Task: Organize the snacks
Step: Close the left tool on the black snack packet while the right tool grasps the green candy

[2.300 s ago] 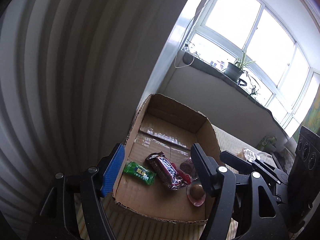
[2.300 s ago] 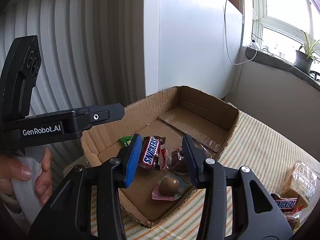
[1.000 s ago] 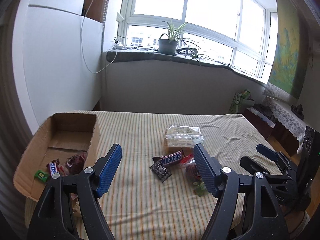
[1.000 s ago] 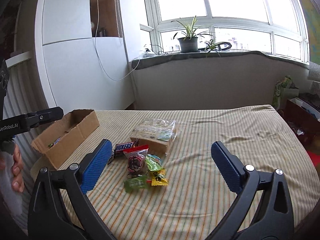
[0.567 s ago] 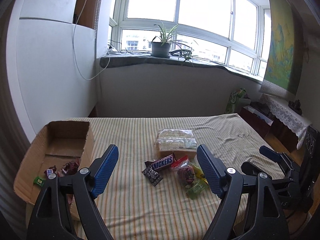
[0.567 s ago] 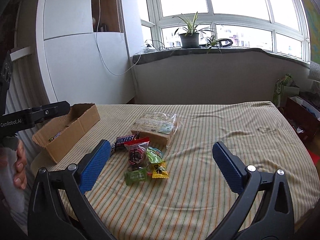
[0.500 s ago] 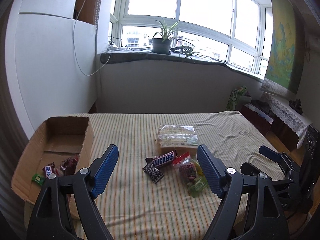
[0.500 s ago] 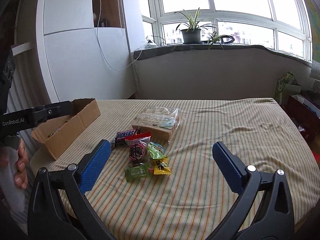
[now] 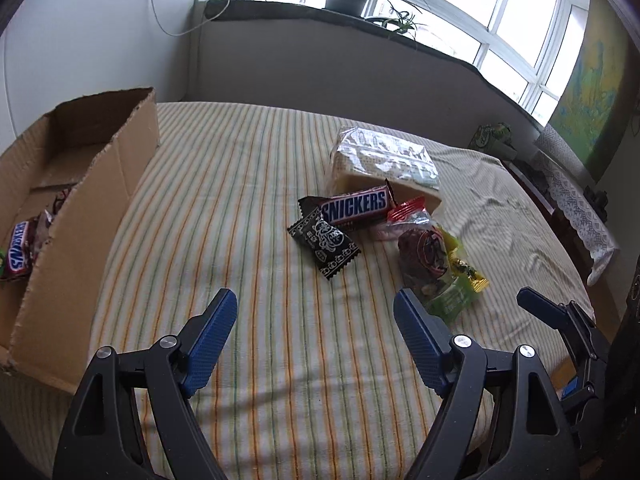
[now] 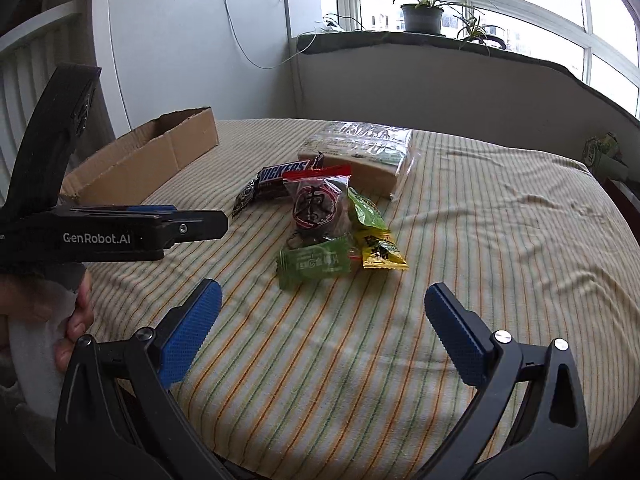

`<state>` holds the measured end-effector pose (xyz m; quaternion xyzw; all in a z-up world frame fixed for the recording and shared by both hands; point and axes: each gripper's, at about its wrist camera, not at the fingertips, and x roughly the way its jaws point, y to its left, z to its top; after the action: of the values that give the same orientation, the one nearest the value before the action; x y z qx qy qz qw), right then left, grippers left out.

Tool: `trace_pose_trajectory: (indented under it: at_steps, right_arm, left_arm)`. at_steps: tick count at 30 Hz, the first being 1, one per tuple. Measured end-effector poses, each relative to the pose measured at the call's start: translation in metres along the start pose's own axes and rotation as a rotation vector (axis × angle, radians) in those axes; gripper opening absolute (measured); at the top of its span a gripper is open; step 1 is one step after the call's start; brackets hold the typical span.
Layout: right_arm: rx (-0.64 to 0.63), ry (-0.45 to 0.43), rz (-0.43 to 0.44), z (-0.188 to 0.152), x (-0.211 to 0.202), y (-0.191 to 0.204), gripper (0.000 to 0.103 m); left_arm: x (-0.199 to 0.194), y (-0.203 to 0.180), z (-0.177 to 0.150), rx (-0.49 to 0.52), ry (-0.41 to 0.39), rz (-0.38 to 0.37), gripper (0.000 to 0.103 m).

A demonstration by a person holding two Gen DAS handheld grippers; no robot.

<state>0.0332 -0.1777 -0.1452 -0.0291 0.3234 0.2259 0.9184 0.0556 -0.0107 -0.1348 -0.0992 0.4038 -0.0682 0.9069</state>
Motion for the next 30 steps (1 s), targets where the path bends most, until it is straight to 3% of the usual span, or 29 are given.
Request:
trace_pose_trajectory:
  at_steps: [6, 12, 15, 17, 18, 20, 22, 24, 27, 30]
  right_arm:
    - [-0.047, 0.009, 0.002, 0.008, 0.013, 0.008, 0.100]
    - [-0.108, 0.032, 0.000, 0.018, 0.033, 0.016, 0.084]
    - [-0.112, 0.034, -0.004, 0.019, 0.040, 0.016, 0.073]
    - [-0.109, 0.040, 0.004, 0.019, 0.042, 0.016, 0.047]
    - [-0.111, 0.040, 0.003, 0.019, 0.042, 0.015, 0.046]
    - [-0.116, 0.029, 0.005, 0.019, 0.041, 0.016, 0.040]
    - [-0.119, 0.024, 0.005, 0.019, 0.041, 0.016, 0.038]
    - [-0.113, 0.019, 0.008, 0.019, 0.040, 0.015, 0.037]
    - [-0.112, 0.015, 0.015, 0.017, 0.037, 0.015, 0.033]
    - [-0.119, 0.021, 0.015, 0.017, 0.035, 0.016, 0.031]
  left_arm:
    - [0.014, 0.002, 0.007, 0.013, 0.019, -0.005, 0.081]
    - [0.029, 0.002, 0.023, 0.035, 0.030, -0.007, 0.081]
    - [0.035, 0.001, 0.028, 0.042, 0.031, -0.004, 0.081]
    - [0.039, 0.000, 0.029, 0.047, 0.029, -0.011, 0.080]
    - [0.039, 0.000, 0.029, 0.053, 0.027, -0.014, 0.080]
    - [0.041, -0.002, 0.030, 0.060, 0.026, -0.018, 0.072]
    - [0.038, 0.000, 0.029, 0.066, 0.024, -0.029, 0.055]
    - [0.039, 0.003, 0.029, 0.065, 0.023, -0.035, 0.048]
    - [0.039, 0.004, 0.030, 0.060, 0.026, -0.044, 0.028]
    - [0.038, 0.005, 0.029, 0.056, 0.023, -0.050, 0.025]
